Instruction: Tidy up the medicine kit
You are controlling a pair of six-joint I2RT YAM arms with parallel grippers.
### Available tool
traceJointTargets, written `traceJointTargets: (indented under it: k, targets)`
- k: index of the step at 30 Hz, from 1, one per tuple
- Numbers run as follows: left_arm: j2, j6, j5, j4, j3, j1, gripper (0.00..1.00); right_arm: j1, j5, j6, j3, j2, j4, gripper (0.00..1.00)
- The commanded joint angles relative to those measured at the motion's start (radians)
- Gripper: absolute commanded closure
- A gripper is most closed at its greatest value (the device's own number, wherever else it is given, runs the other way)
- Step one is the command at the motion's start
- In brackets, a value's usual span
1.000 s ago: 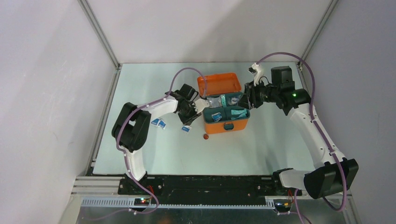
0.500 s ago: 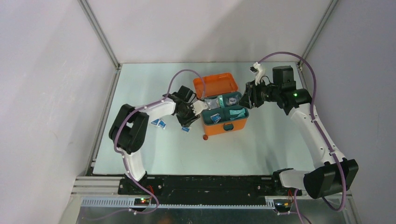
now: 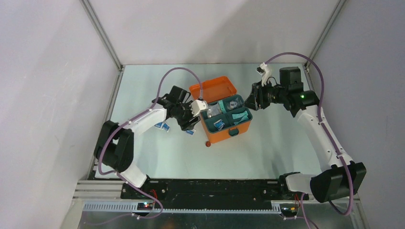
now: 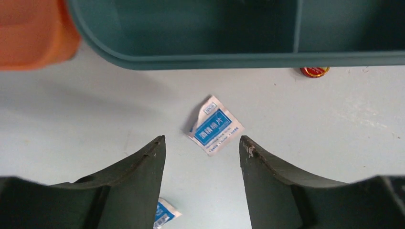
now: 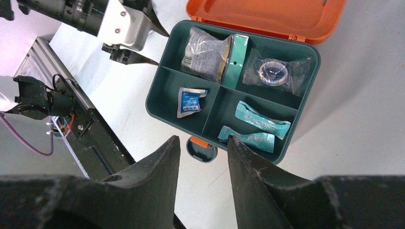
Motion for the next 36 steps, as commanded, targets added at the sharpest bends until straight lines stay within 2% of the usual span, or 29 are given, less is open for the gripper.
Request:
traceJointTargets:
  k: [1, 5, 11, 22, 36]
  targets:
    - [-0.06, 0.096, 0.012, 0.031, 0.021, 0.006, 0.39, -0.005, -0.017, 0.003, 0.002, -0.007, 0.03, 0.55]
    - [-0.07, 0.286, -0.032, -0.005, -0.05, 0.006, 0.45, -0.006, -0.018, -0.002, 0.001, -0.004, 0.023, 0.55]
    - [0.037, 0.357, -0.12, -0.036, -0.019, 0.003, 0.55, -0.007, -0.028, 0.006, 0.002, 0.005, 0.032, 0.55]
    - [0.164, 0.341, -0.085, -0.036, 0.06, -0.013, 0.63, -0.009, -0.023, -0.004, 0.002, 0.025, 0.023, 0.55]
    - [0.195, 0.392, -0.196, -0.043, 0.026, -0.036, 0.76, -0.015, -0.025, -0.004, 0.001, 0.037, 0.025, 0.56]
